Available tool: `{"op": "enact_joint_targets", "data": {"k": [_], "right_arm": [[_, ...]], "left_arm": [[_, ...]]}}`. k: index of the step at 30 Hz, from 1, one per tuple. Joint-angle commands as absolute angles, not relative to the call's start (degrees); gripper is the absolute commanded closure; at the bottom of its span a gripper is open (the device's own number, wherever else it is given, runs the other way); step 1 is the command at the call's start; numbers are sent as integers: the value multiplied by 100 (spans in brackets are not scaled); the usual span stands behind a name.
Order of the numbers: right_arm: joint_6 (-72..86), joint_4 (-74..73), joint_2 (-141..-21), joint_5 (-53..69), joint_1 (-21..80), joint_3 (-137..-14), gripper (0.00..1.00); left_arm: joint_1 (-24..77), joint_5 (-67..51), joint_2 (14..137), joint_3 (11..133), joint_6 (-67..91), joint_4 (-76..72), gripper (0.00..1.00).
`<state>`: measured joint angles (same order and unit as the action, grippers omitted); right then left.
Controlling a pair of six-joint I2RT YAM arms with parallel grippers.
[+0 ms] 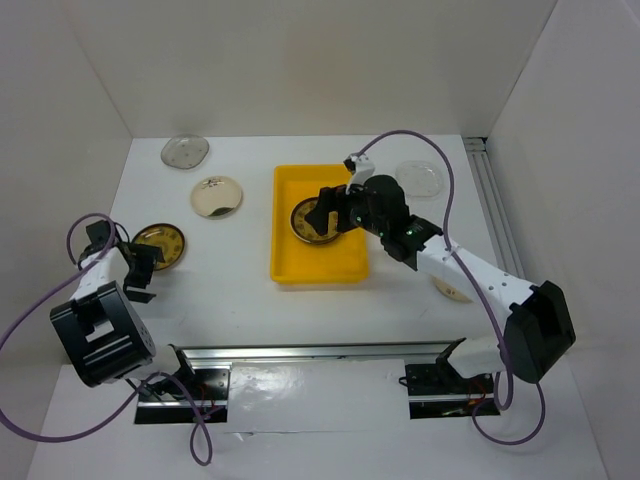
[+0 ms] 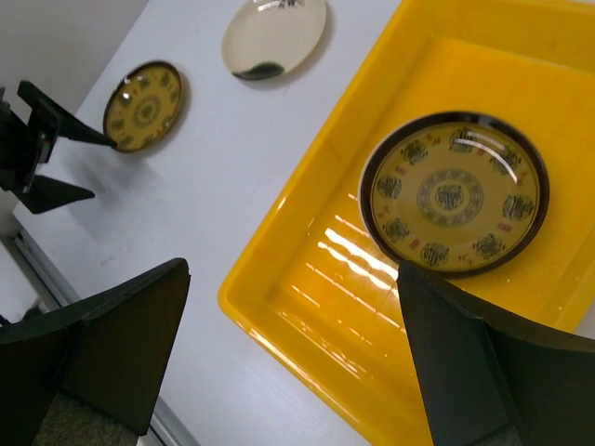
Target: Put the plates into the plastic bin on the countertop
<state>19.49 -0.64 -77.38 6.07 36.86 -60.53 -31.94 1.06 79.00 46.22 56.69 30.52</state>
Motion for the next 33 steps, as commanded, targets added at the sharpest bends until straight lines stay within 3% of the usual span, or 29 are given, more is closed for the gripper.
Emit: {"op": "enact_joint_targets", "data": {"k": [1, 18, 25, 33], "right_arm": [[1837, 378, -7612, 957, 3683, -5749, 0], [1775, 281, -6531, 773, 3735, -5317, 0], [1837, 281, -6302, 949, 3560, -5204, 0], [1960, 396, -6038, 1063, 3376, -5036, 0]], "left_arm": [[-3270, 123, 7744, 4430, 5950, 2366, 0], [-3270, 404, 8543, 4737, 6082, 2127, 7], [-3270, 527, 8798, 4790, 6082, 2188, 16], [-3270, 475, 9290, 4904, 6082, 2188, 14]]}}
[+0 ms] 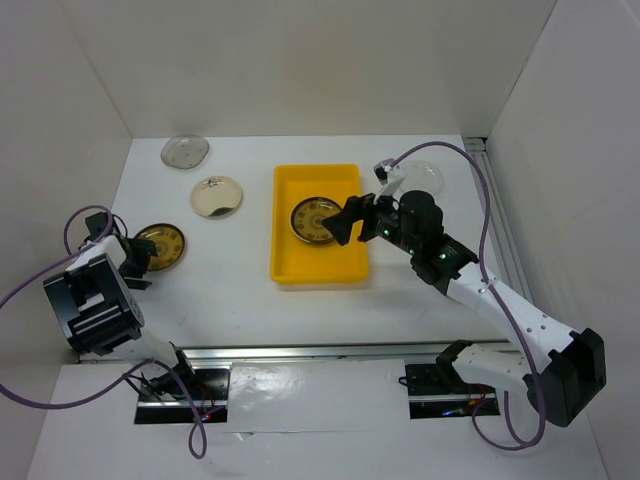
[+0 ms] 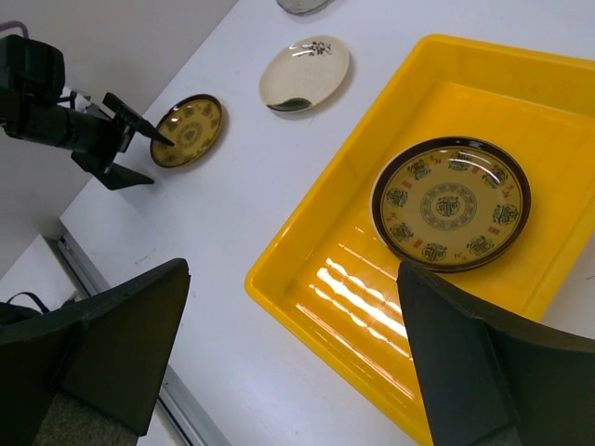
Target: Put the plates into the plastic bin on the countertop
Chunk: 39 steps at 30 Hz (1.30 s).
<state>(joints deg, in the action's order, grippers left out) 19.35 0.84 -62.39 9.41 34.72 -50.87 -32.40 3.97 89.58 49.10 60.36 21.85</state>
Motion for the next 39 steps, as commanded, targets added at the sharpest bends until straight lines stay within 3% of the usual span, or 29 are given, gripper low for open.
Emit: {"op": "enact_joint_targets", "data": {"k": [1, 6, 8, 19, 24, 29, 30, 32, 39], "right_arm": [[1960, 396, -6038, 1133, 3375, -5036, 0], [2013, 448, -5985, 1134, 3270, -4975, 0], [2013, 448, -5985, 1239, 3209, -4975, 0], [2118, 501, -5731, 1371, 3050, -4922, 0], [2118, 501, -5617, 1318, 2998, -4922, 0], [2171, 501, -5555, 1266, 2936, -4860, 0], [2171, 501, -5555, 1266, 2936, -4860, 0], [2171, 501, -5555, 1266, 2936, -4860, 0], [2171, 501, -5555, 1318, 2821, -4860, 0]], "left_arm": [[-3270, 475, 9342, 4904, 6082, 2188, 14], [-3270, 475, 9404, 4914, 6082, 2188, 26], [-3270, 475, 9404, 4913, 6082, 2188, 40], [-3270, 413, 9826, 5044, 6029, 2241, 53], [-3270, 413, 9958, 5168, 5968, 2382, 75], [-3270, 465, 9958, 5168, 5968, 2382, 86], [-3270, 466, 9958, 5168, 5968, 2434, 94], [-3270, 466, 9958, 5168, 5968, 2435, 100], [-3217, 414, 9537, 5273, 5810, 2558, 100]]}}
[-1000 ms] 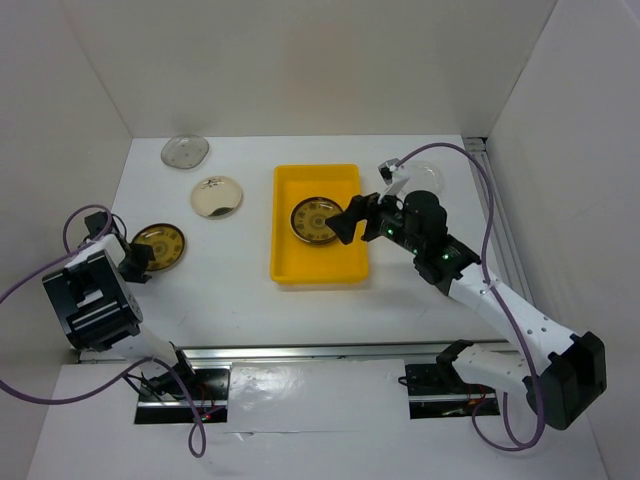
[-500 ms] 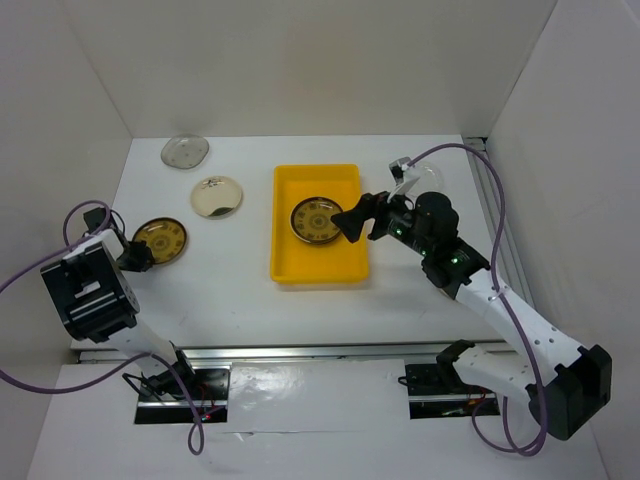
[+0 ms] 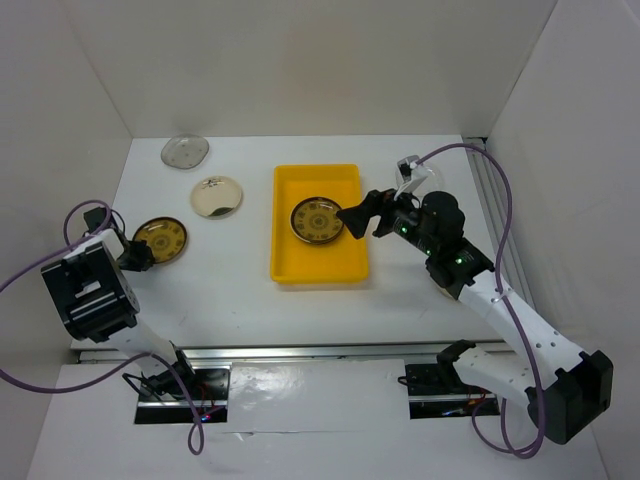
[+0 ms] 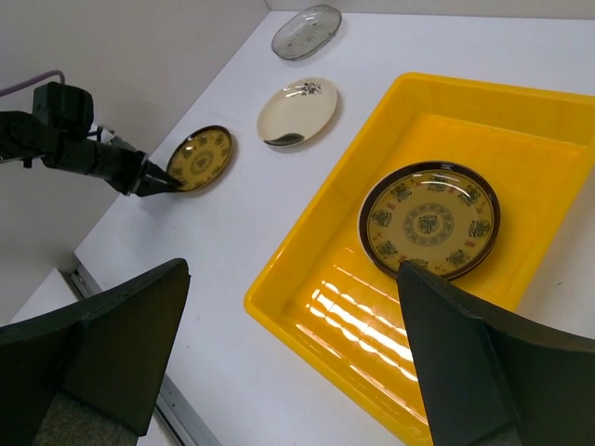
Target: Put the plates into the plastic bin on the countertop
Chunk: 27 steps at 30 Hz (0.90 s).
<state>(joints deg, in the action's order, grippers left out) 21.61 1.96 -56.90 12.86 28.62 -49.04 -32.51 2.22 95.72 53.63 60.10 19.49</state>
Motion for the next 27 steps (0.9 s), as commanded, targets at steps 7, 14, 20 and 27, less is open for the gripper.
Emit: {"op": "enact_joint_targets", "data": {"k": [7, 14, 20, 27], "right_arm": [[2171, 501, -5493, 1318, 2769, -4808, 0], [2171, 299, -5493, 1196, 2769, -4922, 0], [2494, -498, -5440, 231, 2716, -5246, 0], [3276, -2169, -4800, -2160, 2716, -5414, 0]], "left_arm": [[-3041, 281, 8114, 5221, 5494, 2329, 100], [-2445, -17, 6874, 5361, 5143, 2119, 100], [-428, -1113, 7038, 5887, 4597, 1100, 100], [1439, -1335, 8734, 7504, 4263, 949, 100]]}}
